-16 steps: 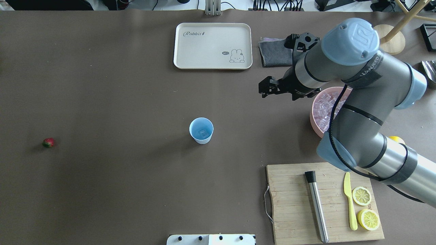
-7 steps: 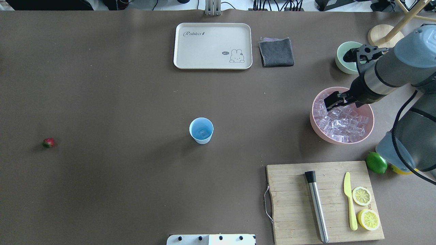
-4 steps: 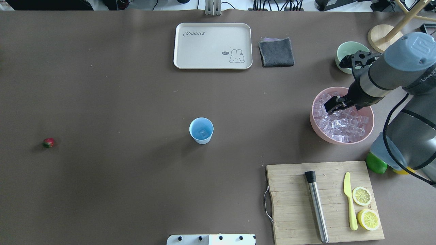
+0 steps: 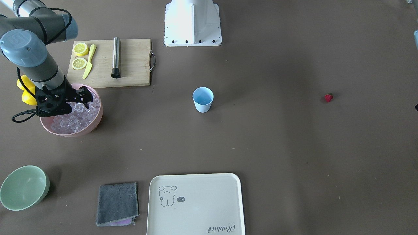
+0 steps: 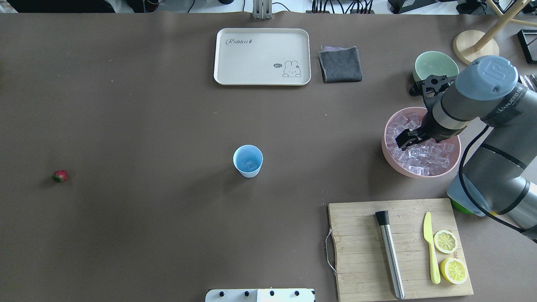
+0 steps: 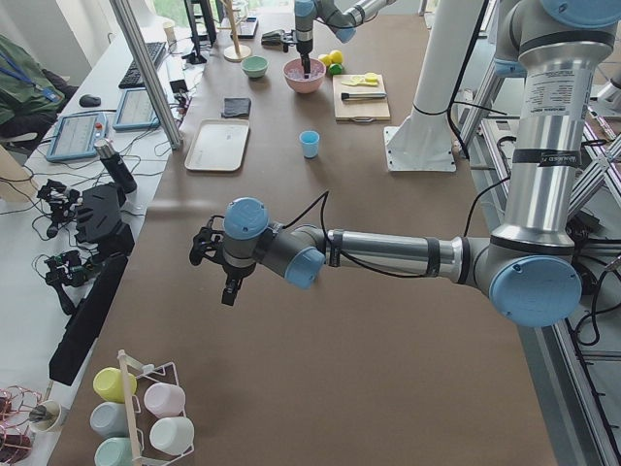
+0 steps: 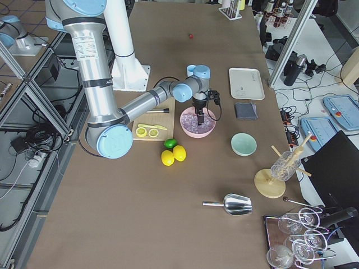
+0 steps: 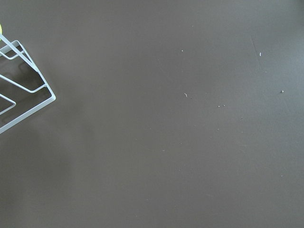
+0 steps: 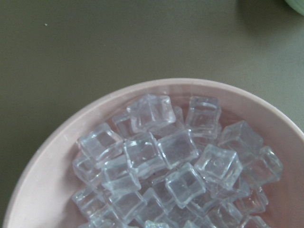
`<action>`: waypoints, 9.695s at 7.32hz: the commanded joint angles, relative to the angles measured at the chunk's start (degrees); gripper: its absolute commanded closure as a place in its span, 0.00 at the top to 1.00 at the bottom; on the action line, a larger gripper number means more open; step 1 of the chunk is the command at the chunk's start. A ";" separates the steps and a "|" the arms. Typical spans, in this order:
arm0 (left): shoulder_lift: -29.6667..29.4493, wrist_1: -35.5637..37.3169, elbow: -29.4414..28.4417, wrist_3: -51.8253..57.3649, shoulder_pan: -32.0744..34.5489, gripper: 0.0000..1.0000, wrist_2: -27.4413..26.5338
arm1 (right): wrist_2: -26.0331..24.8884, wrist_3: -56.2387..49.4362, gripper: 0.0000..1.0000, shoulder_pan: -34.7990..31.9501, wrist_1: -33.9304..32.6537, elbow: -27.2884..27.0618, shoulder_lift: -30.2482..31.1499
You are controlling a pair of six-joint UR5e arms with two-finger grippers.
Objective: Put ice and strawberries in cup
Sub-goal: 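Lower the right gripper into the ice and grasp another cube, then carry the second ice cube with the right gripper over the blue cup, then open the right gripper to drop the ice into the cup, then withdraw the right gripper toward the tray while the left gripper reaches the strawberry, then grasp the red strawberry with the left gripper and lift it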
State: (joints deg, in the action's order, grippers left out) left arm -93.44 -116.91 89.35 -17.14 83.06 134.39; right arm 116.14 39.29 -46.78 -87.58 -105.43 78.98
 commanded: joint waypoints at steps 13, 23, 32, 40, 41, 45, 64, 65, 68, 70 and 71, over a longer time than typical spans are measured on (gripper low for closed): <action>-1.66 -0.07 -1.55 0.18 -1.14 0.98 -0.09 | -1.62 -0.09 0.23 1.87 -0.05 1.80 -0.40; -6.67 -0.07 -7.44 0.18 -1.23 0.98 -0.09 | 6.82 5.32 0.00 -2.89 -0.05 -1.80 -11.97; -8.25 -0.16 -10.52 0.44 -1.14 0.98 -0.18 | -15.67 34.28 0.00 19.88 10.39 12.75 -32.73; -9.66 -0.07 -11.22 0.26 -1.23 0.98 -0.18 | -15.42 38.67 1.00 19.98 10.67 12.62 -33.54; -10.01 -0.07 -11.31 0.26 -1.23 0.98 -0.18 | -15.07 38.67 1.00 19.45 10.15 11.92 -33.54; -9.75 -5.22 -7.36 -15.06 -5.86 0.98 -0.18 | -3.49 35.61 1.00 9.11 4.17 6.21 -28.64; 13.28 -18.97 10.40 -34.80 -40.16 0.46 -27.16 | 4.01 26.54 1.00 -0.77 4.87 -0.66 -14.99; 13.11 -18.97 10.40 -34.80 -40.25 0.40 -27.16 | 4.01 26.54 1.00 -0.68 4.87 -0.66 -14.99; 13.10 -19.06 11.19 -34.63 -40.52 0.00 -27.07 | 3.92 26.54 1.00 -0.85 4.87 -0.66 -15.08; 12.76 -18.27 13.91 -33.32 -37.55 0.00 -21.41 | 4.18 26.54 1.00 -1.03 4.78 -0.66 -15.08; 11.88 -17.83 14.18 -31.66 -31.61 0.00 -15.88 | 4.27 26.54 1.00 -1.03 4.78 -0.66 -15.17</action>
State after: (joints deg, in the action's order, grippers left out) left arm -80.77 -135.26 102.72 -50.48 46.02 112.55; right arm 120.29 65.83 -47.77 -82.78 -106.09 63.87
